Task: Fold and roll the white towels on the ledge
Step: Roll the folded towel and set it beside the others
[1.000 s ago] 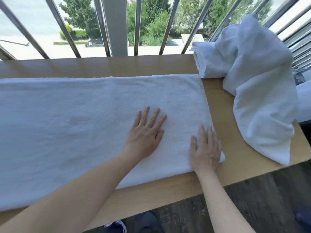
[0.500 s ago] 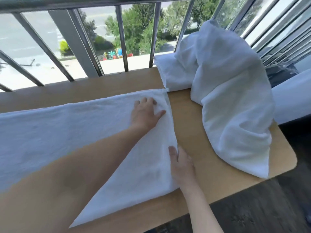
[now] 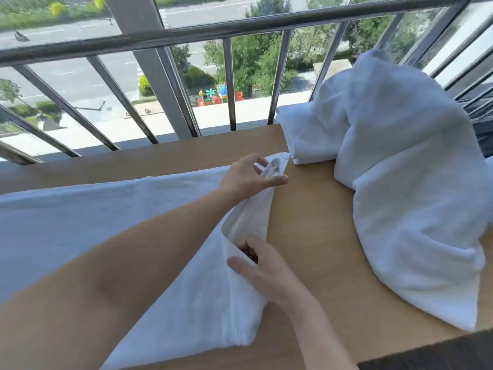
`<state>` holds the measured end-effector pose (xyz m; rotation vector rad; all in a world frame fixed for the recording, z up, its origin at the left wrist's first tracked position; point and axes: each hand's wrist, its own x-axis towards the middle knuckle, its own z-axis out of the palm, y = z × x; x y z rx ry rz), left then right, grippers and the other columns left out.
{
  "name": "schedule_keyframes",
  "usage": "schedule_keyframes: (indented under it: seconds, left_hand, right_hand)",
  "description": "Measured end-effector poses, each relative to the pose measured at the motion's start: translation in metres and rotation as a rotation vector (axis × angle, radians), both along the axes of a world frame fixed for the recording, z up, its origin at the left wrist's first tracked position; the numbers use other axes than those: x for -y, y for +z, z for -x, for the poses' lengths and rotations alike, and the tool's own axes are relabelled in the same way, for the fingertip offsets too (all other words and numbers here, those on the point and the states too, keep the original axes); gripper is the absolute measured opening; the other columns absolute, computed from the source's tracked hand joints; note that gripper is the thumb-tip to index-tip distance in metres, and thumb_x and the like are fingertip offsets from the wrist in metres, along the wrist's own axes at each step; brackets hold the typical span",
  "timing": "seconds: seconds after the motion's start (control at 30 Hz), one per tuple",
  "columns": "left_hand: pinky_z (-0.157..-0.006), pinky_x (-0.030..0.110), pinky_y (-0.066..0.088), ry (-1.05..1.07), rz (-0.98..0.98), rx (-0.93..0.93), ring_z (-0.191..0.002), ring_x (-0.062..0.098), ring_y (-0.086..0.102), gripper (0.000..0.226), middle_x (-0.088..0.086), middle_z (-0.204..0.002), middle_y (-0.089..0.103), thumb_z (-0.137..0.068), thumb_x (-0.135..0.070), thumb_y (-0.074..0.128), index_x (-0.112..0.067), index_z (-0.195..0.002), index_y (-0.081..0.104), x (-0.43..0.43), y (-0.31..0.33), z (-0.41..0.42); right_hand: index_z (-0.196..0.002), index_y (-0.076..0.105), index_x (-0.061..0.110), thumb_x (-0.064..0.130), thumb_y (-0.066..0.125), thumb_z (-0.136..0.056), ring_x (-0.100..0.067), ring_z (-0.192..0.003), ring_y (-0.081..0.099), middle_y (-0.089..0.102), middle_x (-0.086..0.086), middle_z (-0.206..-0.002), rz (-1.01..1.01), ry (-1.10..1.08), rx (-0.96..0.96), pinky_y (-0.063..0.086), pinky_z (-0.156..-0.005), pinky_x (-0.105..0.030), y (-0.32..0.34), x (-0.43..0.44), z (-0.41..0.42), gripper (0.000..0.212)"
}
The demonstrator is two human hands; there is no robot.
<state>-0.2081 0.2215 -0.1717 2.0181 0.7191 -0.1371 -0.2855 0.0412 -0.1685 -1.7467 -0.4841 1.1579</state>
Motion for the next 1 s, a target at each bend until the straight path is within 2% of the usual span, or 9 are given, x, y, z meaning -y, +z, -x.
schedule_keyframes:
  seconds: [0.1,0.17,0.23,0.3,0.37,0.5,0.57,0.87,1.0]
  left_hand:
    - [-0.065,0.021,0.043,-0.030,-0.020,0.043,-0.090,-0.003,0.058,0.062,-0.021,-0.095,0.060,-0.058,-0.072,0.081,-0.036,-0.104,0.061,-0.015,0.006,0.015]
    - [-0.069,0.026,0.047,-0.018,-0.091,0.092,-0.090,0.007,0.062,0.039,-0.013,-0.092,0.066,-0.073,-0.052,0.083,-0.028,-0.099,0.067,-0.029,0.007,0.026]
    - [-0.073,0.035,0.050,0.035,-0.079,0.121,-0.083,0.013,0.063,0.021,-0.003,-0.082,0.068,-0.079,-0.039,0.081,-0.021,-0.083,0.069,-0.048,0.011,0.042]
    - [-0.074,0.039,0.053,0.113,0.017,0.143,-0.077,0.013,0.063,0.024,0.004,-0.077,0.069,-0.078,-0.038,0.082,-0.018,-0.075,0.071,-0.069,0.019,0.064]
    - [-0.074,0.038,0.057,0.194,0.104,0.173,-0.077,0.016,0.068,0.028,0.006,-0.080,0.072,-0.078,-0.041,0.084,-0.015,-0.081,0.076,-0.090,0.030,0.092]
    - [-0.067,0.028,0.058,0.316,0.208,0.262,-0.080,0.015,0.074,0.023,0.001,-0.087,0.078,-0.083,-0.037,0.082,-0.016,-0.090,0.079,-0.137,0.052,0.153]
    - [-0.066,0.023,0.056,0.344,0.251,0.294,-0.079,0.012,0.074,0.020,-0.001,-0.087,0.078,-0.085,-0.034,0.081,-0.016,-0.093,0.079,-0.162,0.062,0.186]
    - [-0.082,0.041,0.061,0.384,0.342,0.444,-0.091,0.029,0.075,0.025,0.010,-0.098,0.078,-0.072,-0.032,0.089,-0.017,-0.091,0.082,-0.273,0.105,0.332]
    - [-0.068,0.031,0.060,0.438,0.358,0.495,-0.081,0.021,0.075,0.020,0.007,-0.089,0.078,-0.071,-0.027,0.088,-0.016,-0.086,0.081,-0.319,0.105,0.381]
  right_hand:
    - [-0.086,0.060,0.028,0.046,0.070,-0.083,-0.002,-0.072,0.056,0.061,0.014,-0.079,-0.049,0.013,-0.048,0.045,-0.065,-0.019,0.005,-0.021,0.008,0.020]
    - [-0.085,0.062,0.028,0.045,0.072,-0.083,-0.004,-0.073,0.058,0.061,0.014,-0.079,-0.073,0.020,-0.096,0.047,-0.068,-0.022,0.007,-0.034,0.015,0.020]
    - [-0.084,0.063,0.027,0.045,0.075,-0.081,-0.005,-0.074,0.060,0.064,0.013,-0.080,-0.075,0.029,-0.133,0.049,-0.069,-0.024,0.011,-0.048,0.023,0.022]
    - [-0.079,0.064,0.029,0.044,0.078,-0.079,-0.004,-0.072,0.060,0.064,0.014,-0.077,-0.073,0.042,-0.163,0.048,-0.067,-0.022,0.014,-0.062,0.034,0.021]
    - [-0.073,0.064,0.032,0.041,0.081,-0.077,-0.003,-0.069,0.060,0.064,0.015,-0.073,-0.083,0.066,-0.201,0.046,-0.065,-0.021,0.018,-0.077,0.047,0.020]
    - [-0.072,0.061,0.026,0.043,0.082,-0.075,-0.012,-0.071,0.055,0.058,0.008,-0.073,-0.085,0.170,-0.227,0.041,-0.068,-0.032,0.031,-0.115,0.080,0.027]
    - [-0.071,0.058,0.023,0.036,0.080,-0.081,-0.013,-0.069,0.051,0.055,0.006,-0.072,-0.126,0.226,-0.250,0.038,-0.063,-0.030,0.040,-0.137,0.100,0.027]
    - [-0.076,0.059,0.015,0.029,0.079,-0.083,-0.017,-0.070,0.054,0.055,-0.004,-0.075,-0.113,0.391,-0.221,0.041,-0.063,-0.034,0.076,-0.252,0.219,0.025]
    - [-0.067,0.060,0.021,0.029,0.081,-0.082,-0.008,-0.063,0.059,0.060,0.007,-0.068,-0.068,0.389,-0.210,0.045,-0.057,-0.022,0.080,-0.306,0.266,0.026]
